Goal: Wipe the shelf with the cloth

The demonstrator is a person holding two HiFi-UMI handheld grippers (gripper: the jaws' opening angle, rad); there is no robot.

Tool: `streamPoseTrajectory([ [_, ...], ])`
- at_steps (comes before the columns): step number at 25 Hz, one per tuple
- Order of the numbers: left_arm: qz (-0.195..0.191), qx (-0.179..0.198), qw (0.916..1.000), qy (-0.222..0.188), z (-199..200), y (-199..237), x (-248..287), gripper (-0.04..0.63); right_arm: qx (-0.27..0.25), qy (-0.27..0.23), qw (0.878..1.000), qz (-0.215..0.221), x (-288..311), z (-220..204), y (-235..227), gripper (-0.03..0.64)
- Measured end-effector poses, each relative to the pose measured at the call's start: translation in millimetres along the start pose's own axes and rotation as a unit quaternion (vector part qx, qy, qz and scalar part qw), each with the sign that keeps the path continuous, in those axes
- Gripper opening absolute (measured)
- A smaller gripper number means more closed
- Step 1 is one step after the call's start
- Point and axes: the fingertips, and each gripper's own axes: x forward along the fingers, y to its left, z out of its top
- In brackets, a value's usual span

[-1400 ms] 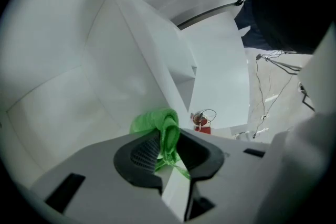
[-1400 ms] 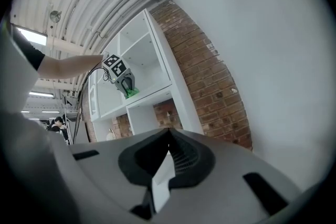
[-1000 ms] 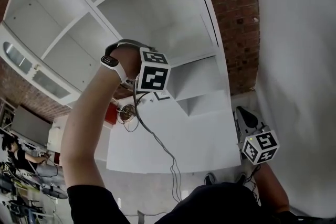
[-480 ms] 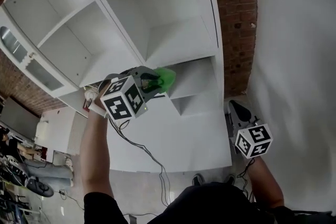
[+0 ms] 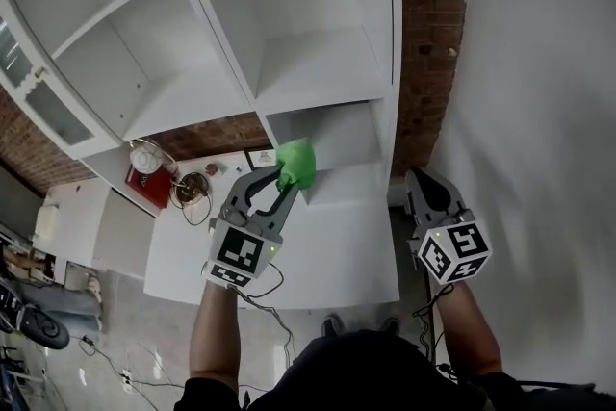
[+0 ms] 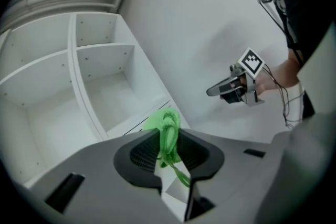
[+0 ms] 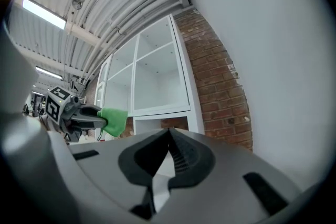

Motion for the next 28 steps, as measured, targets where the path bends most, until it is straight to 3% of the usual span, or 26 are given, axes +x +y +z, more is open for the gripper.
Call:
streamPoseTrajectory([
  [3,0.040,-0.055,0.9970,-0.038,3.3,-0.8,-8.2,0.094,-0.007,-0.010,1.000,-0.008,-2.3,10.1,-0.2,0.000],
  [8,0.099,-0.104,0.9859,-0.085,11.4,12.5,-21.6,0.094,-0.027,-0.036,0.999,-0.026,-8.7,31.3,-4.7,0.000],
  [15,0.136,-0.183,0.9668,-0.116,10.8,24.4,-32.8,0.094,-0.057,-0.071,0.995,-0.047,-24.8,49.0,-0.3,0.000],
  [21,0.121,-0.191,0.9668,-0.120,10.6,11.0,-24.1,0.094,-0.086,-0.079,0.992,-0.055,-29.1,50.2,0.2,0.000],
  [28,0.133,-0.190,0.9621,-0.143,18.3,8.4,-25.1,0.094,-0.092,-0.085,0.990,-0.057,-30.0,51.9,1.7,0.000],
])
